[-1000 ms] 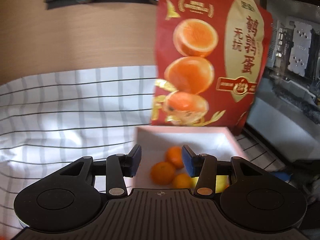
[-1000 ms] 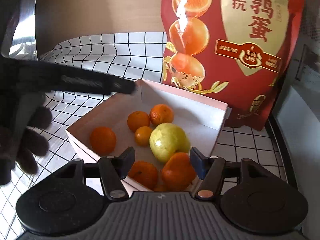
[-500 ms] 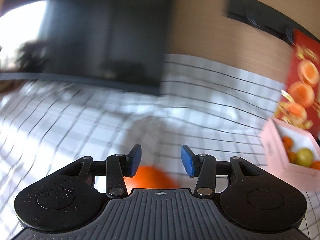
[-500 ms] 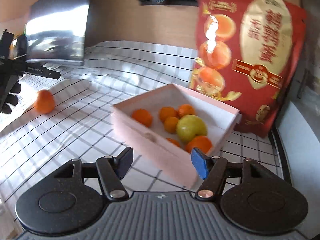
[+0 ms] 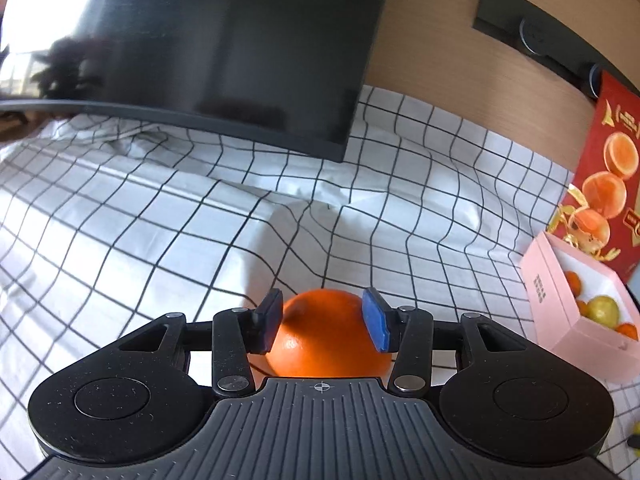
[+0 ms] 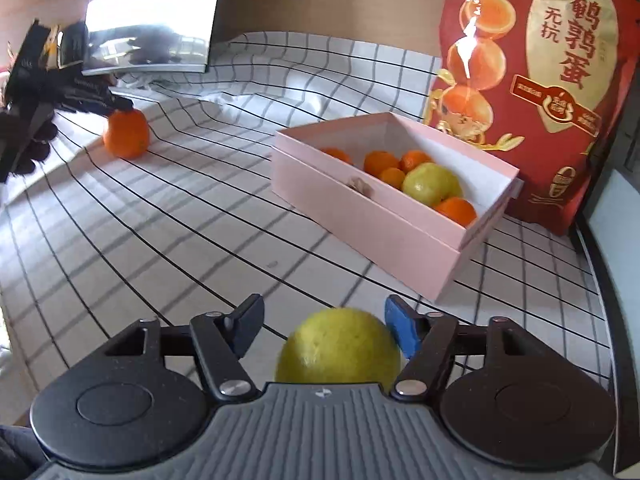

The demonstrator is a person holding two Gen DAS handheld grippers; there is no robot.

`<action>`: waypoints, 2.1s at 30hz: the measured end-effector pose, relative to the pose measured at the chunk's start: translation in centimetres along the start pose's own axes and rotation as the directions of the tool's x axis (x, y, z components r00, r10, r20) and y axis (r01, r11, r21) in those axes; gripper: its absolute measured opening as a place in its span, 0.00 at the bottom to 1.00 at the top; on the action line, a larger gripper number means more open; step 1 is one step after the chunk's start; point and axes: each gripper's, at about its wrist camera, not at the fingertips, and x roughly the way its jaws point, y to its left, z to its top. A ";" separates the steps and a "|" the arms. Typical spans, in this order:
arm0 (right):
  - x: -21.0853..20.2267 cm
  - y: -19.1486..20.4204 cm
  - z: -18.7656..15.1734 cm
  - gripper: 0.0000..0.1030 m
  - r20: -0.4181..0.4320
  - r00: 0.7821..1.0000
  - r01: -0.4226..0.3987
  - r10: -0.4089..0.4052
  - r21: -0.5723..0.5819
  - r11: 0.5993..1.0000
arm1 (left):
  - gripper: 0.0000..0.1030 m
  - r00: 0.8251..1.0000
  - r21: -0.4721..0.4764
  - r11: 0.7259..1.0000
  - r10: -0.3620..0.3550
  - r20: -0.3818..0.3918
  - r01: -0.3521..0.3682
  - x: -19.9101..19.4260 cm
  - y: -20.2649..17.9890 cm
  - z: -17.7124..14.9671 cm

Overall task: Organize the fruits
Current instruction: 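Reach the left tool toward an orange while the right tool reaches a green pomelo, then close the right tool on the green pomelo while the left tool approaches the large orange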

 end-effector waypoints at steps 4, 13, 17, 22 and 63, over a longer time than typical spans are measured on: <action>-0.1 -0.1 -0.9 0.70 0.011 1.000 0.024 -0.024 -0.001 1.000 | 0.74 1.000 0.019 1.000 -0.007 -0.027 0.008 -0.5 -1.6 -0.5; 0.5 -1.0 -1.4 0.74 -0.001 1.000 0.027 -0.027 0.050 0.998 | 0.80 0.962 0.073 0.960 -0.266 -0.055 0.269 -1.7 -7.2 -0.8; 0.5 -1.0 -1.4 0.74 -0.005 1.000 0.028 -0.028 0.067 0.997 | 0.76 0.944 0.079 0.941 -0.327 -0.042 0.330 -1.5 -8.7 -1.4; 0.8 -1.5 -1.4 0.74 -0.028 0.999 0.033 -0.030 0.113 0.993 | 0.76 0.974 0.122 0.968 -0.225 0.026 0.221 -1.6 -8.8 -1.5; 1.7 -1.5 -0.9 0.96 -0.114 0.994 0.026 -0.005 0.184 0.983 | 0.78 0.949 0.286 0.904 -0.306 -0.083 0.316 0.2 -16.5 -6.9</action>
